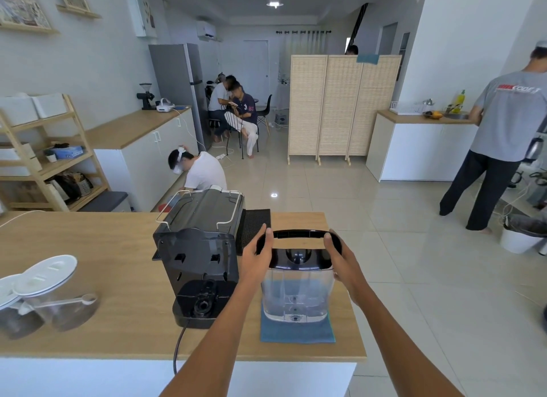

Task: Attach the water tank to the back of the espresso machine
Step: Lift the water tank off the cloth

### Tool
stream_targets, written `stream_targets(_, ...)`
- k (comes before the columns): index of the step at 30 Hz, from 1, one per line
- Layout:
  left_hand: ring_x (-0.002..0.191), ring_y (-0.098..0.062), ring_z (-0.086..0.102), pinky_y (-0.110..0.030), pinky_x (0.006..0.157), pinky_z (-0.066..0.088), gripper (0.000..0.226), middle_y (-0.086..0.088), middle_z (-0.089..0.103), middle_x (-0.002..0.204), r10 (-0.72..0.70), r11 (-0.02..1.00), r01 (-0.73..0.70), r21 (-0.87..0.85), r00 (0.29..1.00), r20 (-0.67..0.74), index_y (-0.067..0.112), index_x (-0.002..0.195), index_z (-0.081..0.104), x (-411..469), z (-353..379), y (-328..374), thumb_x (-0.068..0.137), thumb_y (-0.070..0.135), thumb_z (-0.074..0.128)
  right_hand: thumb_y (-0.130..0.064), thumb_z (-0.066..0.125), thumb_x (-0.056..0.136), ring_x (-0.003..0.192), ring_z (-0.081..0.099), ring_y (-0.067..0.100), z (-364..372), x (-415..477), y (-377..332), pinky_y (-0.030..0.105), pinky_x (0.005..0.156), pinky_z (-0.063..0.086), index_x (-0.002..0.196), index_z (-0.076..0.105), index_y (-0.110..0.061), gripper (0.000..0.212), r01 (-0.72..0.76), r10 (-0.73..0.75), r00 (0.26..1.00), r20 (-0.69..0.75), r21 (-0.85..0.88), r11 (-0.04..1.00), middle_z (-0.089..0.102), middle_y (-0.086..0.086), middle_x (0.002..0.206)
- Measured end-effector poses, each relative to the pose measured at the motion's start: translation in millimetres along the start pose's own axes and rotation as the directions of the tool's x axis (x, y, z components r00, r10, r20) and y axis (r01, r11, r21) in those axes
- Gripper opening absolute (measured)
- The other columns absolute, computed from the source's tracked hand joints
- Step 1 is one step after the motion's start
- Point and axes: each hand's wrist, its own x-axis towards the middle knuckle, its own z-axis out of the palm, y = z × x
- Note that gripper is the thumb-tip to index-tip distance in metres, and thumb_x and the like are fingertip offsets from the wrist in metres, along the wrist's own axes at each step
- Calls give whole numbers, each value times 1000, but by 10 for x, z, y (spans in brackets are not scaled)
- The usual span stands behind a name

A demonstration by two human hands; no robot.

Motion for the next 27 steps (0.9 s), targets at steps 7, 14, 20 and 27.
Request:
stream_targets(7,140,-20,36,-40,114,26,50,5,48,147,-72,988,69,-138,997,-19,34,139,51,-3,70,34,93,53,54,-91,47,69,133,48,23,44,-5,-9,52,115,37,144,47,-44,89,-64,66,997,-28,82,995,54,-3,147)
stream_targets(14,128,-12,43,-33,107,29,61,6,49,138,-67,997,70,-20,990,123,41,150,29,-31,-19,-58,96,37,57,-56,49,96,149,29,26,-49,48,108,50,121,26,156,20,-44,68,-53,48,994,95,52,997,28,-3,165)
stream_targets(20,148,-25,18,-54,116,25,82,5,15,163,-66,970,7,243,970,232,64,143,9,-148,-32,-266,81,65,63,-74,48,81,149,32,26,-21,-19,254,45,118,33,158,4,-42,94,144,-96,978,184,-271,952,26,-3,166)
stream_targets(27,148,-18,18,-49,116,27,90,14,19,161,36,909,-158,385,951,307,52,150,7,-173,-144,-274,80,72,58,-77,49,77,136,50,24,-60,19,375,42,111,44,157,12,-40,96,241,-189,965,182,-332,912,41,-2,158)
